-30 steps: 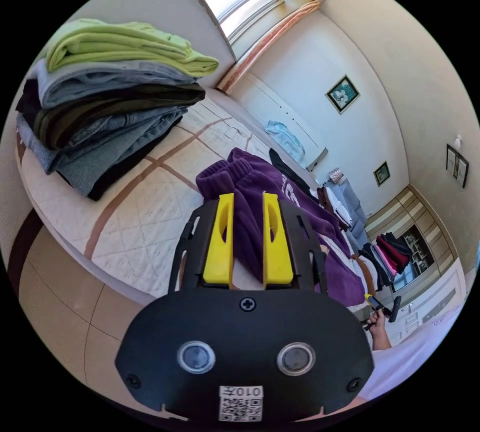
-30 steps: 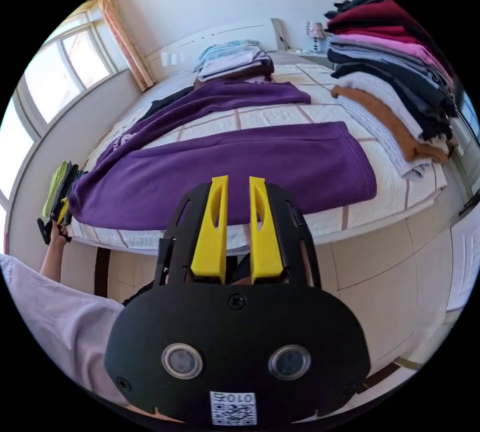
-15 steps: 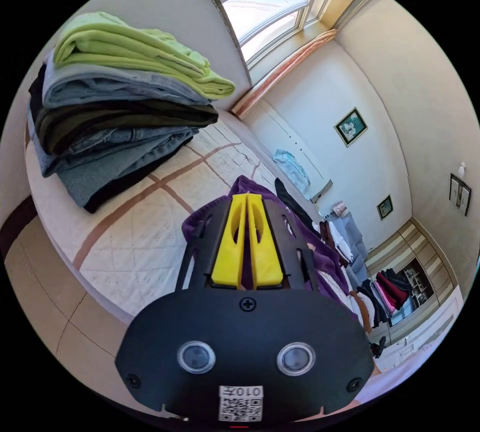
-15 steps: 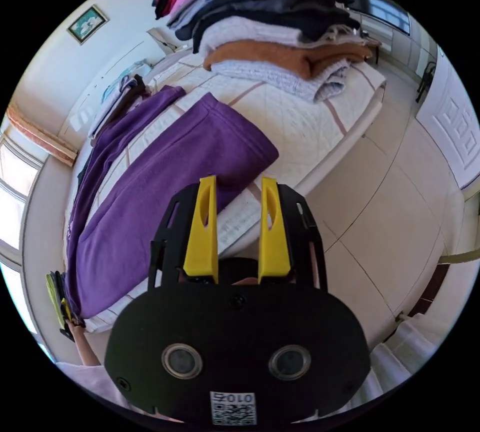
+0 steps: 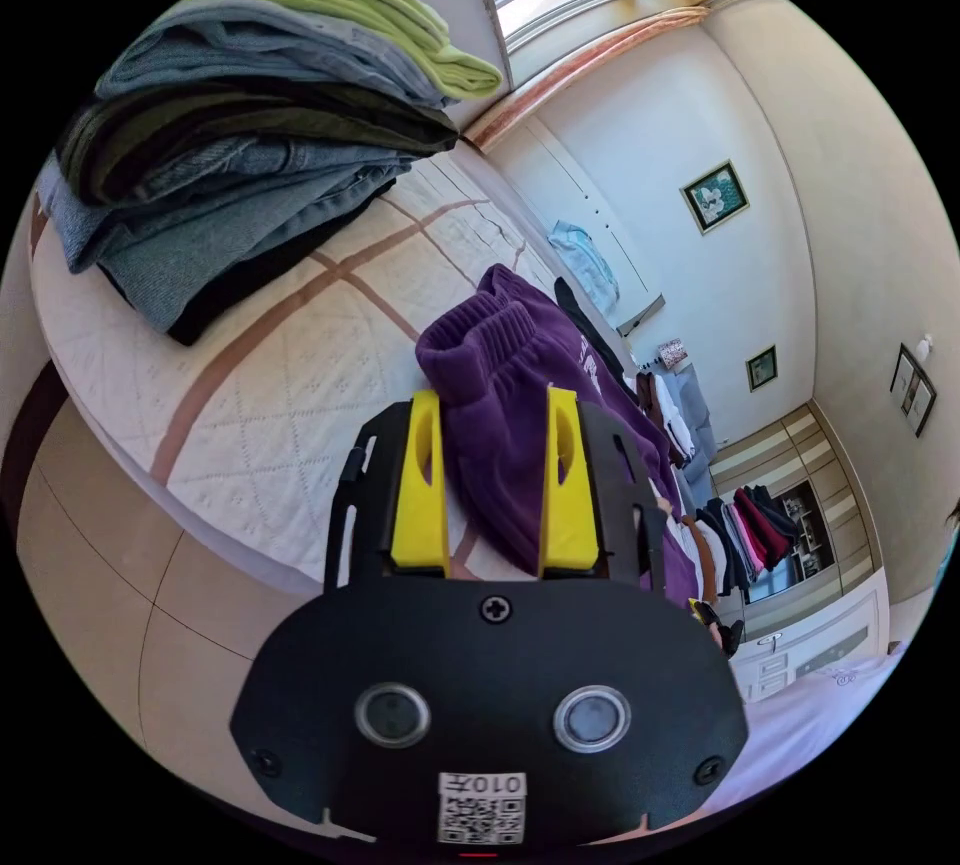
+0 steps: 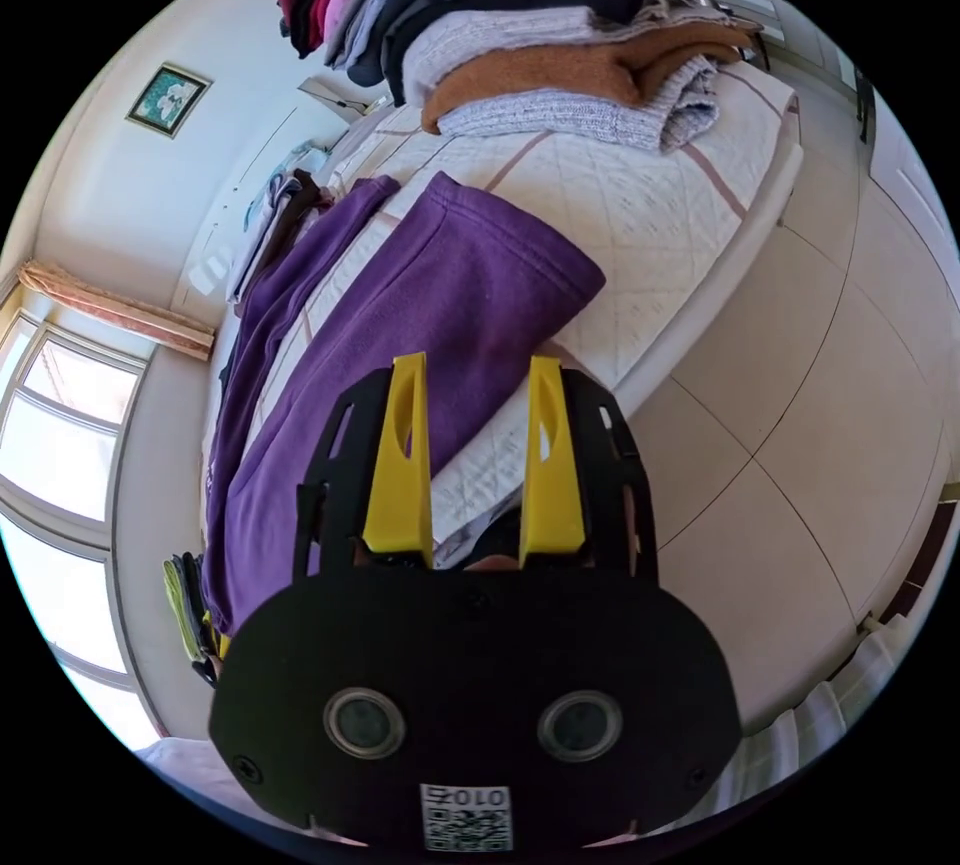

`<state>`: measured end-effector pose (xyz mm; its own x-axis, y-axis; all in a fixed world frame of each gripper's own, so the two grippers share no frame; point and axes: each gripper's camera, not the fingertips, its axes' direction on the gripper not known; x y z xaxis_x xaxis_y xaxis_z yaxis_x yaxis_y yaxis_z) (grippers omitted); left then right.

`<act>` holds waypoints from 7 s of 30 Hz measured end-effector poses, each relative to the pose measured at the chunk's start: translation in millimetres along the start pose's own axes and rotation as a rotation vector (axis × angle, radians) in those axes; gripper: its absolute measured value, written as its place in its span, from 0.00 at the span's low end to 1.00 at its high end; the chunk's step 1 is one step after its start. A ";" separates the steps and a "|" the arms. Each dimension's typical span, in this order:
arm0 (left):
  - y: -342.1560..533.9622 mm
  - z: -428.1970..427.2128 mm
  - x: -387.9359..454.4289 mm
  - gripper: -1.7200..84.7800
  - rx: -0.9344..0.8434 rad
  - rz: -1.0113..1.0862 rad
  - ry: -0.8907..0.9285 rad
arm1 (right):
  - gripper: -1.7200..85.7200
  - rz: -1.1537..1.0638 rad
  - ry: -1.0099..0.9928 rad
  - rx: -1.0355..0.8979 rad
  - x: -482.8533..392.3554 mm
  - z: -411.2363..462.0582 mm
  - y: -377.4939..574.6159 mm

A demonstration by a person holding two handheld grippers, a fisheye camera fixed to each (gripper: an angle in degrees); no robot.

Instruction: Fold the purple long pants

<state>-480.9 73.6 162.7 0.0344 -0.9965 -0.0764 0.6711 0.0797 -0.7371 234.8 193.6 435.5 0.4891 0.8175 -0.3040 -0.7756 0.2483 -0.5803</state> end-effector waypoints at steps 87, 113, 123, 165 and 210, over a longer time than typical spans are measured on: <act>0.9 489.8 291.1 0.12 -0.432 1.041 -0.396 | 0.05 -1.362 0.409 -0.094 -403.6 225.2 -46.7; 200.7 166.0 68.7 0.12 -0.097 0.510 0.030 | 0.12 -0.338 -0.316 0.095 -35.4 -29.6 57.6; 164.4 124.1 16.2 0.13 -0.002 0.151 0.191 | 0.14 -0.021 -0.472 0.027 3.9 -26.0 -3.4; -87.3 -17.8 74.4 0.10 0.257 0.164 0.432 | 0.07 0.051 -0.482 -0.140 -22.9 -55.8 -73.6; -67.1 -29.4 25.7 0.09 0.021 -0.120 0.442 | 0.06 -0.055 -0.523 -0.148 25.3 -52.9 -28.7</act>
<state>-546.8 43.4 190.5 -0.3602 -0.8917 -0.2740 0.6664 -0.0404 -0.7445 290.6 179.6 404.5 0.2347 0.9641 0.1240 -0.6715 0.2530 -0.6965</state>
